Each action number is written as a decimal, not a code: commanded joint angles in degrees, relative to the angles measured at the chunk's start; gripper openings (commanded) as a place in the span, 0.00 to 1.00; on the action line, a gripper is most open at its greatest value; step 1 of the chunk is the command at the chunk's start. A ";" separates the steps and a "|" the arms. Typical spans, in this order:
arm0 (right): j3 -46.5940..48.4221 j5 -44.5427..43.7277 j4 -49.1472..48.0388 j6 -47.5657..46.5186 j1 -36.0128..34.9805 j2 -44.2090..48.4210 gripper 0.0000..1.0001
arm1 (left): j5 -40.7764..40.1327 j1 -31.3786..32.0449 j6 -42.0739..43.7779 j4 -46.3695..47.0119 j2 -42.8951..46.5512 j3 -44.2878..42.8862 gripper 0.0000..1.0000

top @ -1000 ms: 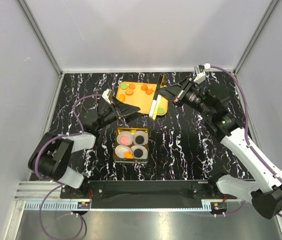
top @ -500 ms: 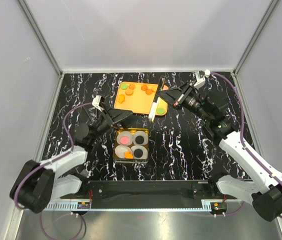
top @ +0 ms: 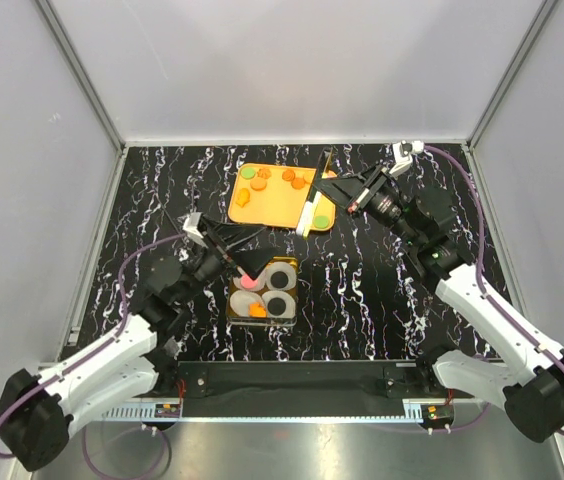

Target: Pack the cookies

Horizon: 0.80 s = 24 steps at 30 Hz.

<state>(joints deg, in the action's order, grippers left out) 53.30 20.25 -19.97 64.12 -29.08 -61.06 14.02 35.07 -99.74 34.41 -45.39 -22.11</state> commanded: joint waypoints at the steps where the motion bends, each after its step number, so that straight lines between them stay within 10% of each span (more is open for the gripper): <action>1: 0.23 -0.74 -8.32 0.04 0.43 -0.20 0.00 | -6.80 4.21 -5.80 2.04 -2.06 -2.41 0.99; 16: -3.11 -1.53 -14.23 -0.92 0.34 -0.12 0.00 | -14.37 10.72 -11.97 7.16 -10.16 -9.00 0.99; 24: -2.06 -2.85 -9.04 -2.51 0.34 2.87 0.00 | -12.55 5.37 -7.84 -1.95 0.72 -2.33 0.99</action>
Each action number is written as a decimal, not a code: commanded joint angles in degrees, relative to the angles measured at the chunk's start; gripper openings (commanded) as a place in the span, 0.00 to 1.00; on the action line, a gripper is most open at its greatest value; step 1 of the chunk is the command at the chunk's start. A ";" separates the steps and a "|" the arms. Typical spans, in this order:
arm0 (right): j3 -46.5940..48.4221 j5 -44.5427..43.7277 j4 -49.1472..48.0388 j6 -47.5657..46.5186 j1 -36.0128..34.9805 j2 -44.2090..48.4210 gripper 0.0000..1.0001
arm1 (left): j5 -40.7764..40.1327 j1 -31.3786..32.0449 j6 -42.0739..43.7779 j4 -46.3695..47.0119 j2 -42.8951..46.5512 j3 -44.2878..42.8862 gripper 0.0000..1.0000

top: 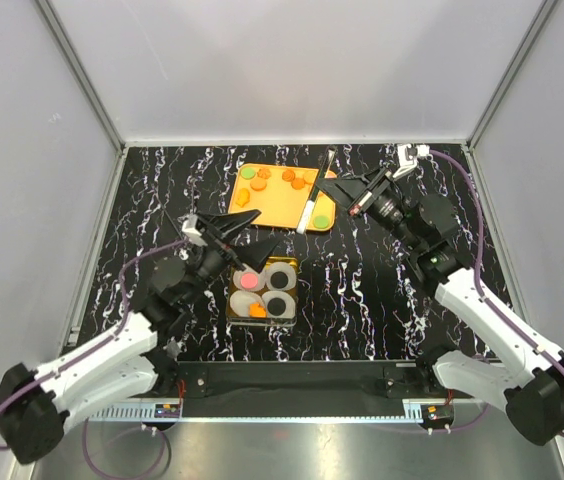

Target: Pack the cookies

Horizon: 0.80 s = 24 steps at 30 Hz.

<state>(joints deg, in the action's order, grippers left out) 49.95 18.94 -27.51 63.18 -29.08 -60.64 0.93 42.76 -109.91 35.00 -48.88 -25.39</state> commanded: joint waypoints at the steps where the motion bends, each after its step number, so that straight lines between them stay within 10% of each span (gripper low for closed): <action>1: 1.20 -1.62 -0.89 -1.65 0.34 2.46 0.00 | 3.44 -5.03 3.72 -3.88 5.02 1.30 0.99; 10: 0.76 0.66 -1.49 0.01 0.34 2.55 0.00 | 34.10 -20.43 7.34 20.16 -12.80 -0.62 0.97; 24: 1.72 3.91 -2.99 2.65 0.34 2.64 0.00 | 49.07 -28.08 8.58 36.44 -24.32 -9.42 0.98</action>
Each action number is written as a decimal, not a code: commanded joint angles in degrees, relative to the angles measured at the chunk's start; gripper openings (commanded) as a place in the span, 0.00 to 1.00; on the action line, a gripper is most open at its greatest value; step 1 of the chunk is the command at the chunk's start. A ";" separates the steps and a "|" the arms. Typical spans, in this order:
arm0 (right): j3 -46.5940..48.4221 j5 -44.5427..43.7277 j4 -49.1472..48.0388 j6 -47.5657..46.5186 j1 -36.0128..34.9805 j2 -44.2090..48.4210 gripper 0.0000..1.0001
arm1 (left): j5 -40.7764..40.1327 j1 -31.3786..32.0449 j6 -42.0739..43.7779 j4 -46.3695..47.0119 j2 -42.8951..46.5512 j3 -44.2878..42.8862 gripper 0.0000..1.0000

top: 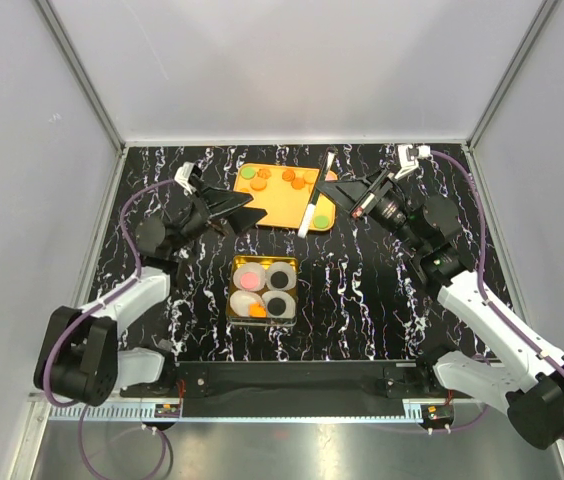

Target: Pack the cookies

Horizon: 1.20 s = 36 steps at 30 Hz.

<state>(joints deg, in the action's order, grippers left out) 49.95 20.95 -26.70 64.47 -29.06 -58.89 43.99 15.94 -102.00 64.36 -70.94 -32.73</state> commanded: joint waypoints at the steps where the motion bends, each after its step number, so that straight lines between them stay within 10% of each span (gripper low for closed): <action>1: 1.73 2.08 -4.06 2.06 0.32 0.62 0.00 | 6.28 -1.53 -0.39 8.92 -3.15 -1.99 0.98; 6: 3.83 4.53 -6.95 4.08 0.32 -1.04 0.00 | 7.25 -1.88 -11.79 30.70 -13.23 -4.35 0.97; 36: 10.69 7.26 -30.51 20.52 -2.67 -15.11 0.00 | 7.43 0.14 -11.91 31.00 -15.81 -10.60 0.99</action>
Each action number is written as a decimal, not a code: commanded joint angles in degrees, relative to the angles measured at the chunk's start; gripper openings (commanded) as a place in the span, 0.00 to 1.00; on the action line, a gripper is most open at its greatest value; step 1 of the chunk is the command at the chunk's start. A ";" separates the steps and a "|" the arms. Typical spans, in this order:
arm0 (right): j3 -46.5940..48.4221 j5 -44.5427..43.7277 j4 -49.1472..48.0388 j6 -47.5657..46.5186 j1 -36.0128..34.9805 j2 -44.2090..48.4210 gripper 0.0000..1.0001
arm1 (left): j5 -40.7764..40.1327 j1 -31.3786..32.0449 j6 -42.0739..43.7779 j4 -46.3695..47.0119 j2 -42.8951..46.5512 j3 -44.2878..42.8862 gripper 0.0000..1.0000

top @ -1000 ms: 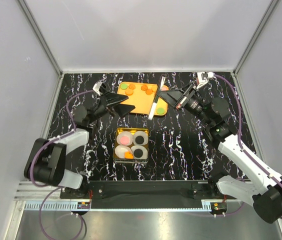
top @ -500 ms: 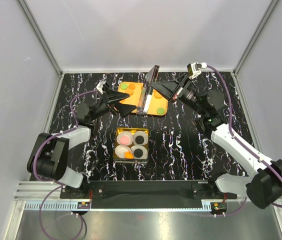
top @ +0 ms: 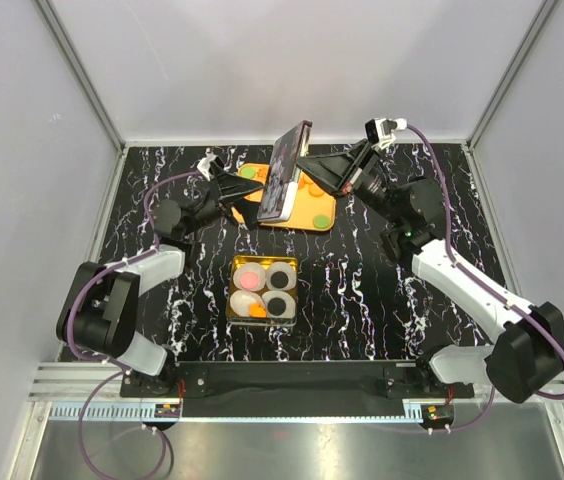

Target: Pack the cookies

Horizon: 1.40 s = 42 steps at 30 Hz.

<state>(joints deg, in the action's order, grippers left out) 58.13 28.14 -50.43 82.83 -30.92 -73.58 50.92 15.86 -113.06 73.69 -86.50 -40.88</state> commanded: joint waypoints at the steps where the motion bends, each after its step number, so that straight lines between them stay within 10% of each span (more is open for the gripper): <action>1: 1.30 -0.10 -7.83 2.51 -0.81 -0.77 0.00 | 0.33 0.23 -0.94 21.67 0.27 -2.53 0.99; 19: -12.16 -2.30 -36.92 13.32 -0.90 -8.59 0.00 | -0.55 0.23 -5.16 21.50 8.18 -3.33 0.74; 33: -16.46 -2.56 -35.00 11.83 -0.81 -7.72 0.01 | 0.06 0.23 -2.00 13.69 14.16 -1.04 0.08; 36: -17.08 -2.30 -31.67 9.99 -0.81 -6.76 0.06 | 0.32 0.14 -0.59 11.22 15.48 -0.95 0.03; 42: -20.06 -4.84 -11.12 -0.72 -0.55 2.01 0.56 | 2.17 -0.83 6.78 -0.27 18.99 -0.16 0.00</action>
<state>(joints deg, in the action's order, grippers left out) 39.35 20.71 -72.29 90.85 -30.46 -76.69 55.05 15.40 -111.37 73.84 -70.72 -40.73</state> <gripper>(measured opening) 0.508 0.154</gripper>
